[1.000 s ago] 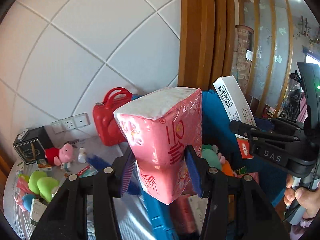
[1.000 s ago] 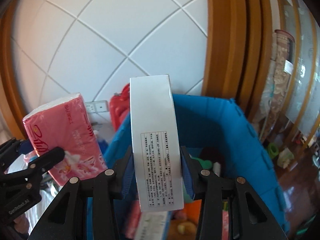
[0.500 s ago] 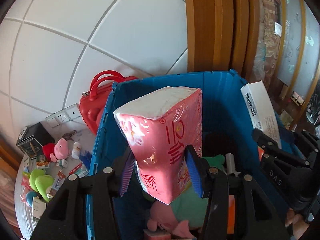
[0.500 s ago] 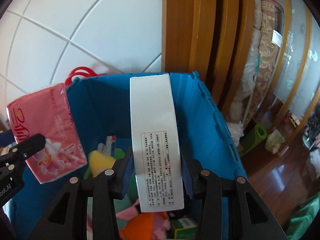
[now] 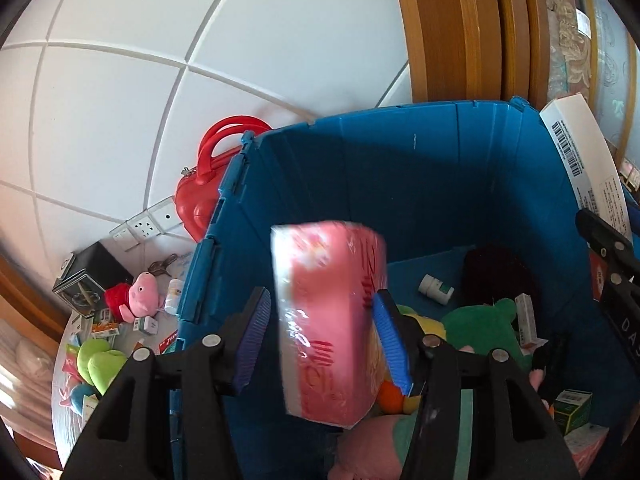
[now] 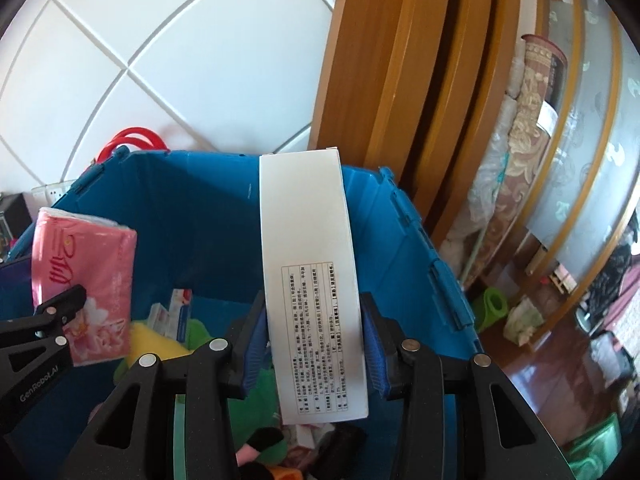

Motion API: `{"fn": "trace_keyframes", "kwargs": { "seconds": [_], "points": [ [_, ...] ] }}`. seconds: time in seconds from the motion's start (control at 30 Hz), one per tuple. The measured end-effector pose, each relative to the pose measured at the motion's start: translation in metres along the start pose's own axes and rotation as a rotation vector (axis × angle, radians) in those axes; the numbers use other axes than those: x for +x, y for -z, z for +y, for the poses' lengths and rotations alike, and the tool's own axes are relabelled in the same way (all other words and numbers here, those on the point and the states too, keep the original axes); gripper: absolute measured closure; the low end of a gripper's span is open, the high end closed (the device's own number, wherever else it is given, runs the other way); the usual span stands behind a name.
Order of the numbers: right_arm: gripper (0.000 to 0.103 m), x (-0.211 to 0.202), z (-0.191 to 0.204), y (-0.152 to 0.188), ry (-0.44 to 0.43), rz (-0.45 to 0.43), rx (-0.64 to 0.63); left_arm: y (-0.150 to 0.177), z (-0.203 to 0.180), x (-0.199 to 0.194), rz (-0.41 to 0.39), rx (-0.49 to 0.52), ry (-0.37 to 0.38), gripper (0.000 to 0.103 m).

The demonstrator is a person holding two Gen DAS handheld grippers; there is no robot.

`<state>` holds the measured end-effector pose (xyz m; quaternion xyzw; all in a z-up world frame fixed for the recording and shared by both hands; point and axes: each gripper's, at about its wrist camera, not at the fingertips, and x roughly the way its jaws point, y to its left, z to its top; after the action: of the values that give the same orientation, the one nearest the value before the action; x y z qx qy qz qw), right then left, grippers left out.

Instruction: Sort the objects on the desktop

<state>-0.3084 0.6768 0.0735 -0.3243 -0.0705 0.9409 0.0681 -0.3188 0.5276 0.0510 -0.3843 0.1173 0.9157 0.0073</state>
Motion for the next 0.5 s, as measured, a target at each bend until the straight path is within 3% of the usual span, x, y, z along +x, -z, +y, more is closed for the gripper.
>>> {"fn": "trace_keyframes", "kwargs": {
  "seconds": [0.4,0.5],
  "points": [
    [0.060,0.007,0.005,0.003,0.021,0.011,-0.028,0.001,-0.007,0.001,0.001,0.046,0.022,0.050],
    [0.049,0.010,0.006,0.004,0.025,0.024,-0.031,0.001,-0.006,0.002,0.008,0.038,0.027,0.050]
  ]
}}
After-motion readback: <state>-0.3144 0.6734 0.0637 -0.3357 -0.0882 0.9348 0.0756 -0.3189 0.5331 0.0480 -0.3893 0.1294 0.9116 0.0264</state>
